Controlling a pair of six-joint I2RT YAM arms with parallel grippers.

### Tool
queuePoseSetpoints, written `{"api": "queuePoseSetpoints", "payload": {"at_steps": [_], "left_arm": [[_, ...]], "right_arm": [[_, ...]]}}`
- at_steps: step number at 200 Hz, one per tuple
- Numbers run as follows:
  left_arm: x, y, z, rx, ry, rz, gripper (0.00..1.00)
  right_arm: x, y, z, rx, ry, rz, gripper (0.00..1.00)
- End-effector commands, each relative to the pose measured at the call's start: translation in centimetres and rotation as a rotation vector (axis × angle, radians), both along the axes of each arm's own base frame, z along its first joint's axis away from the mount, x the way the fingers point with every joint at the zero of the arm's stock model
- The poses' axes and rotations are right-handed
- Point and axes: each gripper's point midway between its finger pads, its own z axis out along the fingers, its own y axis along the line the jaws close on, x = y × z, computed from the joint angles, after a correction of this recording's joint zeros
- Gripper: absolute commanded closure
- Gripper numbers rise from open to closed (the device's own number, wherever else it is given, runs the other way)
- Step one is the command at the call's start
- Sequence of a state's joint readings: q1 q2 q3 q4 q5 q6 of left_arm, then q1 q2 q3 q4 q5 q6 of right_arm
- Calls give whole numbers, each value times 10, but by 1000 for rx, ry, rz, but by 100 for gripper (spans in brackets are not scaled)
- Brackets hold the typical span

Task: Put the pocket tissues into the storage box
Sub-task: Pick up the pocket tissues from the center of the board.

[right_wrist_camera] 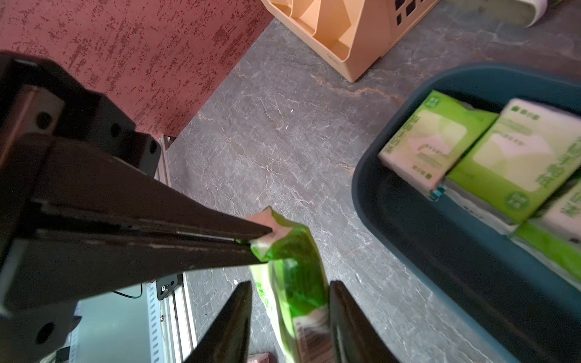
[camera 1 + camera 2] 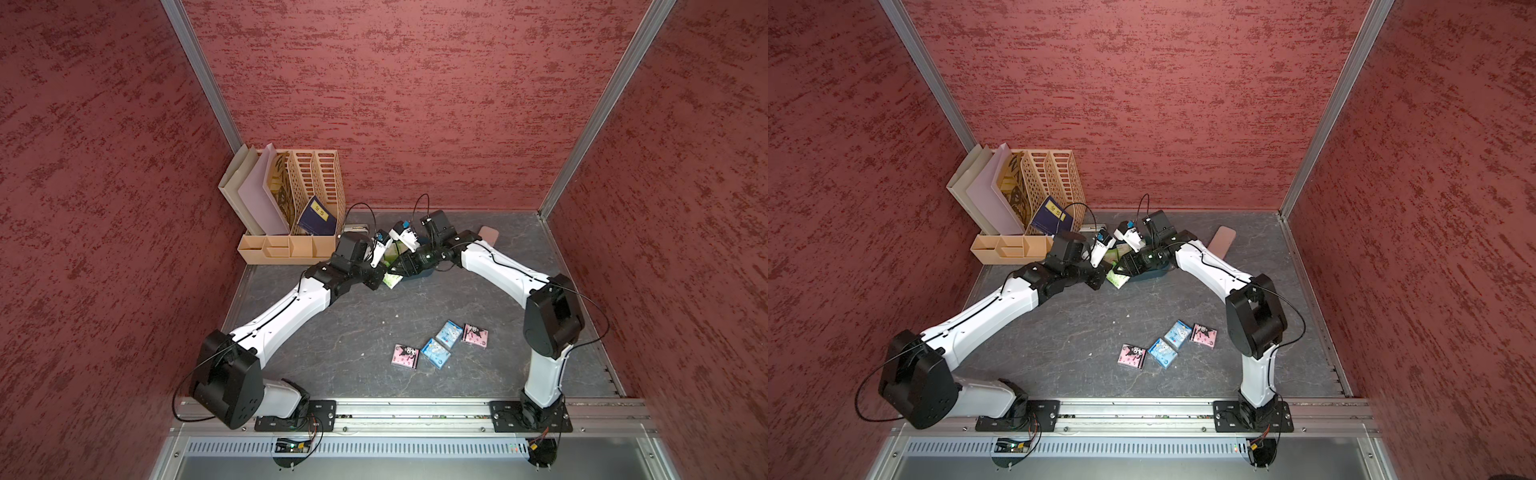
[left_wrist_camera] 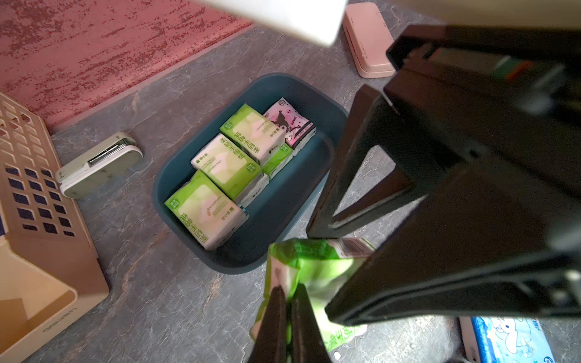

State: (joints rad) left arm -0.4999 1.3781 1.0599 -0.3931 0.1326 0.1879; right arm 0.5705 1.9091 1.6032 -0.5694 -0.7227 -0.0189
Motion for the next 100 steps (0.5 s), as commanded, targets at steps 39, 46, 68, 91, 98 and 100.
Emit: {"api": "queuePoseSetpoints", "payload": {"at_steps": [39,46,68,91,98,100], "left_arm": [[0,7,24,-80,-75,24,100],[0,8,26,-89,-82,27,98],[1,13,31,-120,-92,53,1],[2,17,33,-135,-108,69,0],[3,19,34,-136,-112,84,0],[4,20,34,-137,-115,90,0]], "right_arm": [[1,10,6,39,13,14,100],[1,10,5,39,17,10,100],[5,11,7,44,13,-9,100],[13,10,11,50,9,-52,100],[18,8,11,47,10,-74,100],[19,7,10,45,9,-80,100]]}}
